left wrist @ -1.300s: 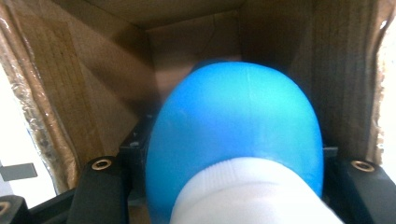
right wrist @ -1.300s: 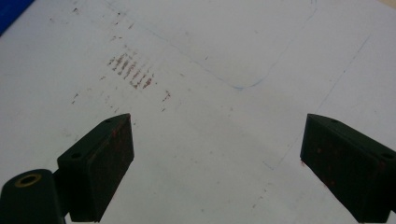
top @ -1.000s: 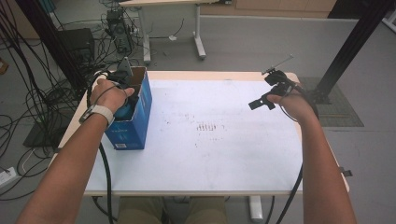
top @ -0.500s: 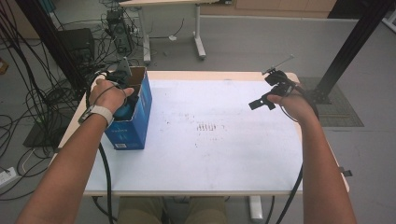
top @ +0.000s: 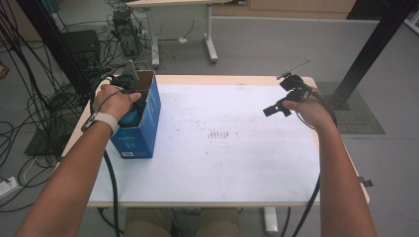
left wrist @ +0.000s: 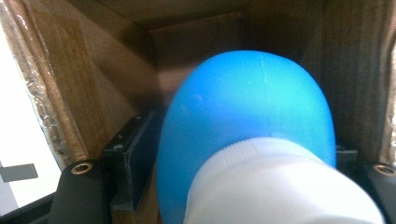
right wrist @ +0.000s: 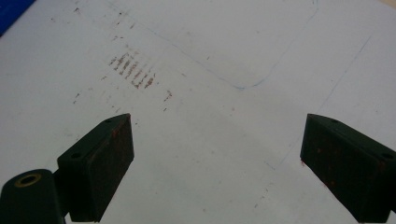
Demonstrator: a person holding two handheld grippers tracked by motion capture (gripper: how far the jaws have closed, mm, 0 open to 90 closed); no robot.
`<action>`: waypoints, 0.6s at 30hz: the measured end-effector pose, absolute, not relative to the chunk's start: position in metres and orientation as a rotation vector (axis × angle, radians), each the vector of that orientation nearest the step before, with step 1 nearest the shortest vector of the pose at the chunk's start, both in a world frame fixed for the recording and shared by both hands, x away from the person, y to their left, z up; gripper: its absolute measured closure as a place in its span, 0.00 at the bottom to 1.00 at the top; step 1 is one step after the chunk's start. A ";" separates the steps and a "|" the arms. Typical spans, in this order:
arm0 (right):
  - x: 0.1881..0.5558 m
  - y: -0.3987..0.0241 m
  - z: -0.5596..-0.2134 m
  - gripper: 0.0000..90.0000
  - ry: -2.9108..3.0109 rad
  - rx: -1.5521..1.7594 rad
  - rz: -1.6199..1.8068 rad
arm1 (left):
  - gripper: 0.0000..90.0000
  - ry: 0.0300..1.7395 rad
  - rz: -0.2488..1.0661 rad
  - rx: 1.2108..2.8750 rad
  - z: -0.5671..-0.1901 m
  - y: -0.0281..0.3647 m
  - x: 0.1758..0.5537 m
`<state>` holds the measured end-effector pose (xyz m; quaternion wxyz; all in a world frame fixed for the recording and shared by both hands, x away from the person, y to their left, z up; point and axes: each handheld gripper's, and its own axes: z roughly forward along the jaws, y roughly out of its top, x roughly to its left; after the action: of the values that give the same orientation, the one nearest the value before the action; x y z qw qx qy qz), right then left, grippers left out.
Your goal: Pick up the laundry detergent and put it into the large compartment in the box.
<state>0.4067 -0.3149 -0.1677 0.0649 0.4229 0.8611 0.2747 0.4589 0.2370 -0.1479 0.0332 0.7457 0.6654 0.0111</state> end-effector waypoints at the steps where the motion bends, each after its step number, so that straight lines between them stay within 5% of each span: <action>1: 0.407 -0.314 -0.167 0.10 2.600 1.275 0.827 | 0.32 2.047 0.036 2.294 -0.148 0.237 0.459; 18: 0.403 -0.317 -0.167 0.10 2.594 1.280 0.835 | 0.31 2.040 0.050 2.310 -0.143 0.235 0.455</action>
<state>0.4027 -0.3172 -0.1673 0.0657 0.4242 0.8597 0.2768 0.4555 0.2350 -0.1430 0.0296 0.7491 0.6616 0.0162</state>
